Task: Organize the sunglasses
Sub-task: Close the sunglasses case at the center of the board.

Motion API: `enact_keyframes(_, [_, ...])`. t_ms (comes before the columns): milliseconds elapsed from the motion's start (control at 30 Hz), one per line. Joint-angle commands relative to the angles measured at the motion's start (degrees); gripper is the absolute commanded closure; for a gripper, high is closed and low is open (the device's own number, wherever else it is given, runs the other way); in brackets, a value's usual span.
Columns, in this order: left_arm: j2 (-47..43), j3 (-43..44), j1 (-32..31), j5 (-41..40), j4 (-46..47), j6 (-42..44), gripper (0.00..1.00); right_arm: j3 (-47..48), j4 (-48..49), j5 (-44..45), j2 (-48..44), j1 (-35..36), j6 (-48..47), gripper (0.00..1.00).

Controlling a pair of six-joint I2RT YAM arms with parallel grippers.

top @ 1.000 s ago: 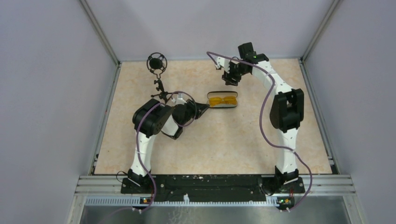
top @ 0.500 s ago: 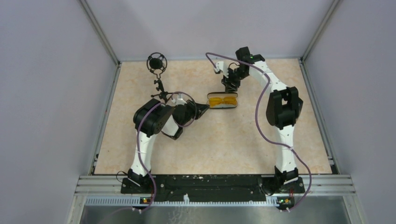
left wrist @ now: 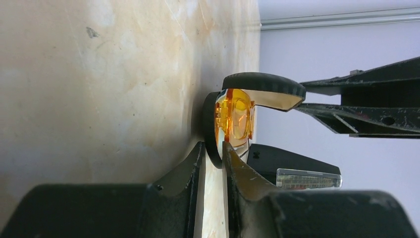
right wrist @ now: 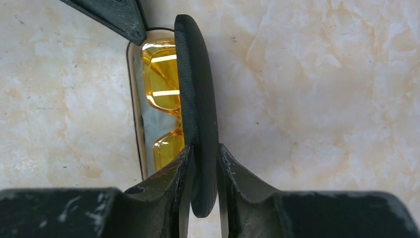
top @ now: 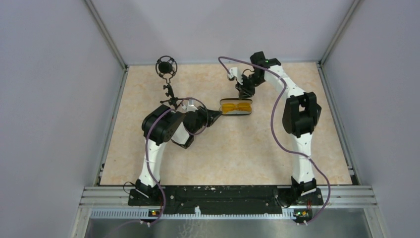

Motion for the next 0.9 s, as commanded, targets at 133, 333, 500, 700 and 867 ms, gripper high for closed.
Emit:
enact_keyframes(133, [1.5,1.0,0.1,0.7,3.3,-0.4,0.78,-13.4,-0.2,-1.4,-4.3,2.7,-4.0,0.81])
enact_keyframes(333, [1.5,0.7,0.1,0.8,3.7,-0.5,0.79,-18.8,3.3,-0.8,-6.3,3.1,-3.1,0.81])
enact_keyframes(500, [-0.5,-1.1,0.0,0.7,3.8,0.0,0.78,-20.8,5.6,-0.9,-8.1,3.2,-1.7,0.80])
enact_keyframes(700, [-3.8,-4.7,0.0,0.7,3.5,0.2,0.75,-21.8,7.3,-0.9,-12.3,2.8,-2.0,0.60])
enact_keyframes(867, [-6.4,-7.6,0.0,0.0,2.8,0.9,0.69,-22.3,9.2,1.3,-15.3,2.7,-5.6,0.33])
